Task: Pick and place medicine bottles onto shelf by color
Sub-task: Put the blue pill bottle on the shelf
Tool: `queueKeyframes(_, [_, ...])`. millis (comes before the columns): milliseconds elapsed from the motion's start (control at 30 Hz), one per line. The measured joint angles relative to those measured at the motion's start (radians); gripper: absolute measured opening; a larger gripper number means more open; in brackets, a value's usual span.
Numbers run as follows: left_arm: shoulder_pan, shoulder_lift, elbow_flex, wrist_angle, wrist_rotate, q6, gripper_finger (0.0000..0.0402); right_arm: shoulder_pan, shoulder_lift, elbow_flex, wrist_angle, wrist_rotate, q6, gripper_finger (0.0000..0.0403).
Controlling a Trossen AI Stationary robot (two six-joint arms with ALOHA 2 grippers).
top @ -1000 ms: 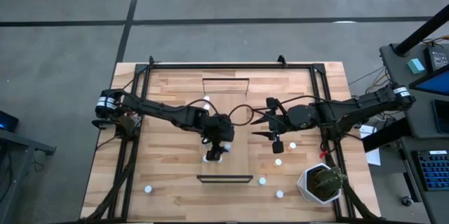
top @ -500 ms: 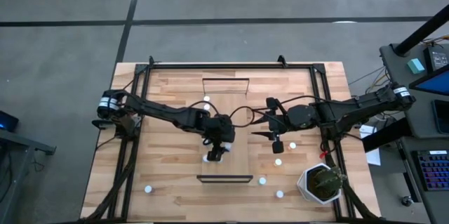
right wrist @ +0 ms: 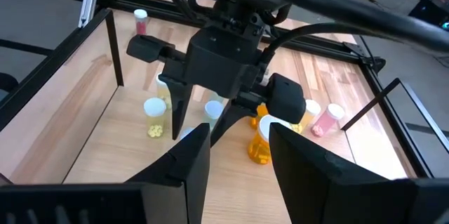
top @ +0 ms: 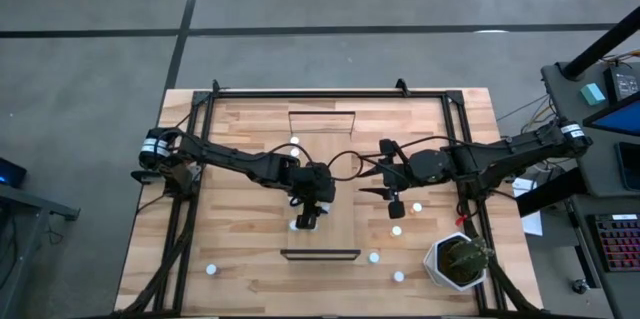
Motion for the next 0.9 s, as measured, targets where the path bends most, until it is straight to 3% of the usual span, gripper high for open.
queueKeyframes(500, [-0.001, 0.000, 0.000, 0.004, 0.003, -0.012, 0.0113, 0.000, 0.000, 0.000, 0.000, 0.000, 0.001, 0.0137])
queueKeyframes(900, [-0.015, -0.023, 0.000, -0.017, 0.006, -0.025, 0.0107, 0.000, 0.000, 0.000, 0.000, 0.000, 0.001, 0.0137])
